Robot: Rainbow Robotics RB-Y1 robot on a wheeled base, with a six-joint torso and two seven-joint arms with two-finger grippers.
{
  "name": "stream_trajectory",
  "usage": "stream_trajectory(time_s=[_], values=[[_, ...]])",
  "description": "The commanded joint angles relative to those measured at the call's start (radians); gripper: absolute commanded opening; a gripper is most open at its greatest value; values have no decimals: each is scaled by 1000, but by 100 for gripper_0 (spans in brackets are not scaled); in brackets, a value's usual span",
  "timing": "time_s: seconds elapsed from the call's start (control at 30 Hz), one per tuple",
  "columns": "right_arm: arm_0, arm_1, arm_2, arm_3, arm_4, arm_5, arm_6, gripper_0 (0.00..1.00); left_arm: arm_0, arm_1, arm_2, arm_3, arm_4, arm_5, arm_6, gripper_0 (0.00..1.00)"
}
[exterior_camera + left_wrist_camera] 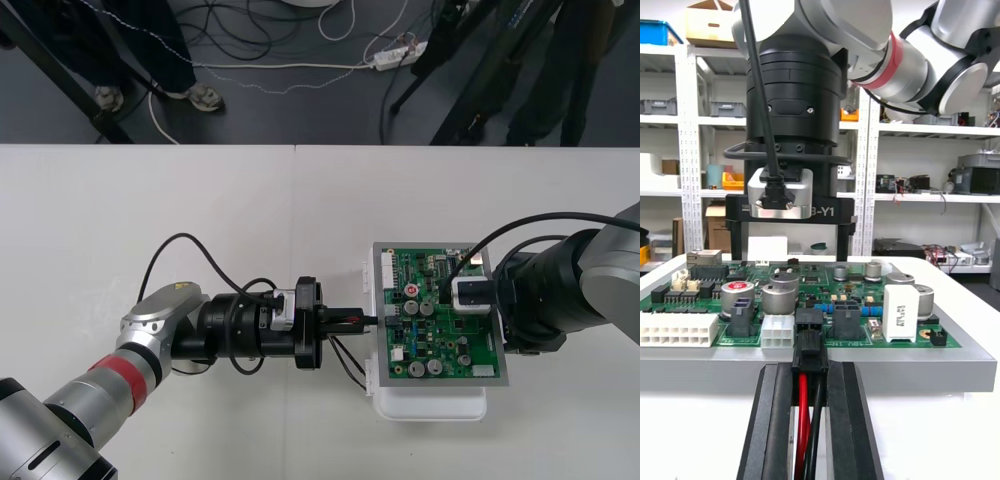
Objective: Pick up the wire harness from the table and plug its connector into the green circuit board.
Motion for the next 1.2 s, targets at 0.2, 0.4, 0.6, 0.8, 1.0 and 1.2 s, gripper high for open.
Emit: stream_trajectory(time_s=[0.2, 0.4, 0.6, 0.8, 1.0, 1.2], values=[[-27, 0, 13, -16, -16, -7, -19, 100, -33, -32, -38, -6, 25, 33, 89, 0], [-28, 0, 13, -27, -20, 1, -9, 100, -34, -39, -55, -7, 47, 34, 93, 0], [-28, 1, 13, -27, -23, 12, 7, 100, -36, -49, -58, -7, 47, 34, 93, 0], [-28, 1, 13, -27, -19, 15, 30, 100, -36, -49, -56, -7, 50, 43, 95, 0], [-28, 1, 13, -27, -17, 16, 40, 100, -36, -49, -56, -7, 51, 53, 95, 0], [-28, 1, 13, -27, -19, 21, 46, 100, -36, -49, -56, -7, 51, 54, 95, 0]])
